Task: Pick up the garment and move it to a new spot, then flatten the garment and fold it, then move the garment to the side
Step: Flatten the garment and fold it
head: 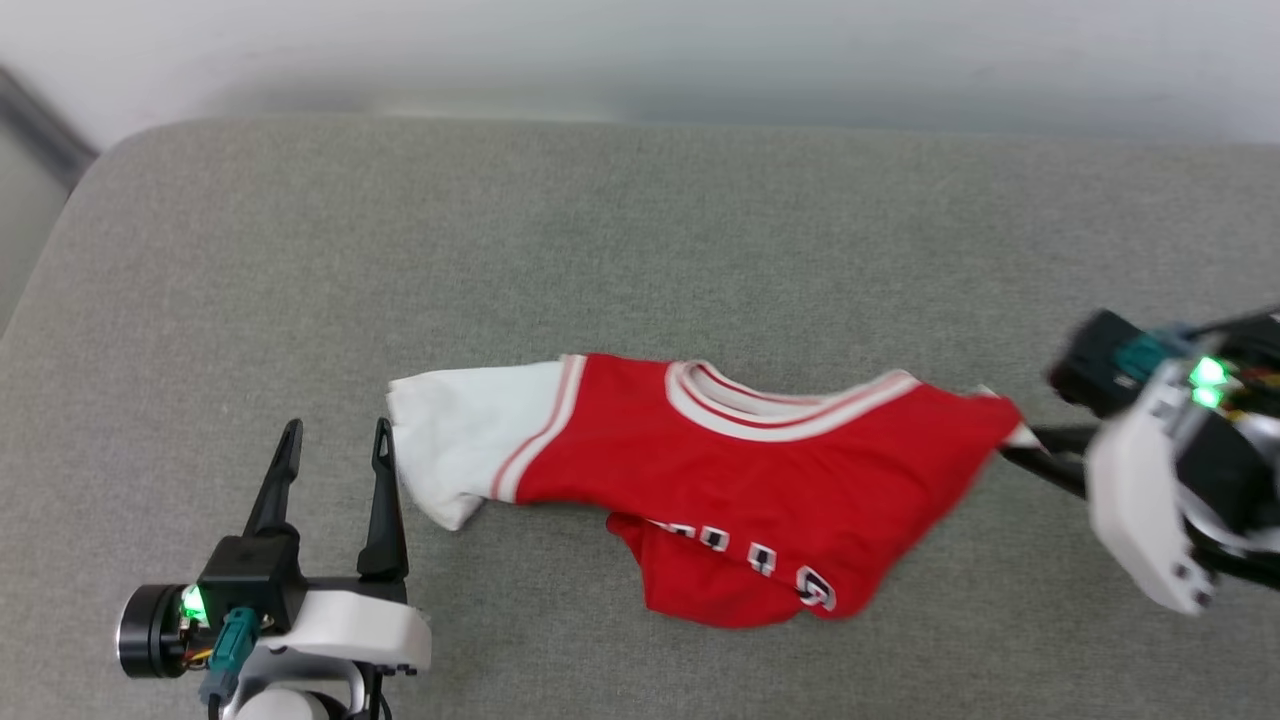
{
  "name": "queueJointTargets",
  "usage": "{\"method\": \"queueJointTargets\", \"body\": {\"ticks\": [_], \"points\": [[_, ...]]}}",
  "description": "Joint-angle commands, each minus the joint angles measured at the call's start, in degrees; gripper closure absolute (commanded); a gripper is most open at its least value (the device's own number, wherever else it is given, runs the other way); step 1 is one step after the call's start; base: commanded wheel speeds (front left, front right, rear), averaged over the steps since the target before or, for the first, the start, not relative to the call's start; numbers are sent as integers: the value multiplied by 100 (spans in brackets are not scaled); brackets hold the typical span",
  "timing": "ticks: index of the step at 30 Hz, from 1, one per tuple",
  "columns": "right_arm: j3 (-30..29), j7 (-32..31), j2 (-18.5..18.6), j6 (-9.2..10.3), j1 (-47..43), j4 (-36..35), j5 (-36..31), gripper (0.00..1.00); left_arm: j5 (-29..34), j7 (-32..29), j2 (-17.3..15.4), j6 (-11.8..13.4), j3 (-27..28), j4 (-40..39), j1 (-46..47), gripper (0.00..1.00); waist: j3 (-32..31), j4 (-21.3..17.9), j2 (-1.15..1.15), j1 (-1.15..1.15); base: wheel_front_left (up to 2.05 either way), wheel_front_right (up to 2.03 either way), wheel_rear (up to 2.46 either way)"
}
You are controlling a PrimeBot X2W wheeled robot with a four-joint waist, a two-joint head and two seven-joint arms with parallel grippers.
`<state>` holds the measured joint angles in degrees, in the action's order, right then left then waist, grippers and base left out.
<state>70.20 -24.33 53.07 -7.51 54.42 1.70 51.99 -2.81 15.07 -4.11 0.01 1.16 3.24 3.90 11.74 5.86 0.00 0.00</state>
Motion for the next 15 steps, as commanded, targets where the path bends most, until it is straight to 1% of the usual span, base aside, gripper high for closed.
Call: {"method": "queueJointTargets", "body": {"ticks": [1, 4, 6, 9, 11, 12, 15], "points": [[-141, -38, 314, 4, -291, -199, 187, 100, 17, 14, 20, -4, 19, 6, -108, 0, -155, -86, 0, 0, 0, 0, 0], [-478, -112, 899, 4, -764, -469, 491, 100, 12, 14, 31, -10, 47, -5, -227, 0, -241, -130, 0, 0, 0, 0, 0], [-713, -127, 1252, 4, -1078, -517, 627, 100, 3, 14, 41, -30, 54, 1, -270, 0, -260, -132, 0, 0, 0, 0, 0], [-1078, -186, 1583, 4, -1433, -455, 848, 100, 6, 14, 55, -23, 50, -19, -327, 0, -250, -138, 0, 0, 0, 0, 0], [-1340, -231, 1673, 4, -1520, -315, 894, 100, 6, 14, 63, -28, 33, -30, -309, 0, -207, -126, 0, 0, 0, 0, 0], [-1448, -279, 1660, 4, -1555, -201, 890, 100, 7, 14, 69, -41, 15, -20, -268, 0, -177, -105, 0, 0, 0, 0, 0], [-1700, -536, 1380, 3, -1475, 158, 777, 100, 0, 14, 79, -88, -25, 1, -91, 0, -52, -33, 0, 0, 0, 0, 0]]}}
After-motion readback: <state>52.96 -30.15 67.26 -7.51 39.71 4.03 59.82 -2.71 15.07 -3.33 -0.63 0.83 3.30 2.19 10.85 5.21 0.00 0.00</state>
